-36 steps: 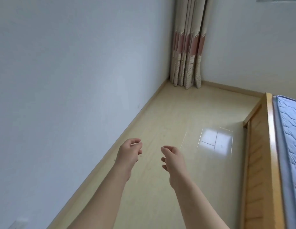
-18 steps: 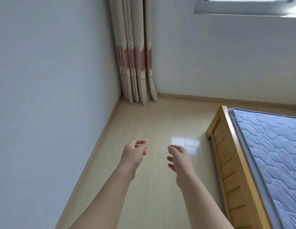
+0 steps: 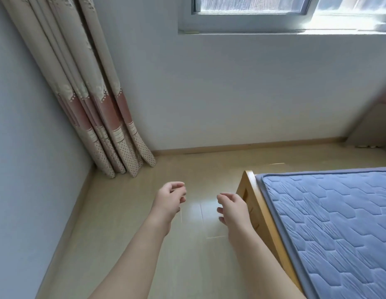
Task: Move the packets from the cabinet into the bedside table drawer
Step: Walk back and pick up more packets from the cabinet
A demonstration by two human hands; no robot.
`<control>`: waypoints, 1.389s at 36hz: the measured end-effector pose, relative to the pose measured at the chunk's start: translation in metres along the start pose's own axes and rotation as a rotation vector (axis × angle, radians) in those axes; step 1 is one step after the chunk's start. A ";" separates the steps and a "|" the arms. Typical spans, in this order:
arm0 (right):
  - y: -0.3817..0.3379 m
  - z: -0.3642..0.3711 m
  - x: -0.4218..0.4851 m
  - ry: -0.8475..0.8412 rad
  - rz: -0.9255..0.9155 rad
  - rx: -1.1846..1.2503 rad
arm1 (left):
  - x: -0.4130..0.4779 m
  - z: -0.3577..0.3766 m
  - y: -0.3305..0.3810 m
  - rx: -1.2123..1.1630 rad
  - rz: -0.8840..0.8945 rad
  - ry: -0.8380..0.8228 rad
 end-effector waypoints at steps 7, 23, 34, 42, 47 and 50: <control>-0.059 0.023 0.126 0.007 0.015 -0.018 | 0.122 0.056 0.057 -0.008 -0.005 -0.039; -0.197 0.076 0.417 0.177 0.108 0.147 | 0.438 0.184 0.217 0.089 0.019 -0.205; -0.260 -0.023 0.611 0.402 0.157 0.234 | 0.567 0.395 0.264 0.237 -0.028 -0.458; -0.323 -0.131 0.731 0.537 0.163 0.258 | 0.628 0.562 0.320 0.321 0.004 -0.582; -0.334 -0.196 0.793 0.624 0.213 0.305 | 0.657 0.665 0.338 0.379 -0.012 -0.672; -0.341 -0.239 0.836 0.696 0.224 0.334 | 0.677 0.735 0.349 0.418 0.010 -0.742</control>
Point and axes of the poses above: each hand's wrist, its own x-axis towards the middle knuckle, its own z-axis out of the palm, y = z × x, the point moved 4 cm from there along x, towards the middle knuckle, and after that the axes turned 4 degrees about y, right-handed, at the moved point
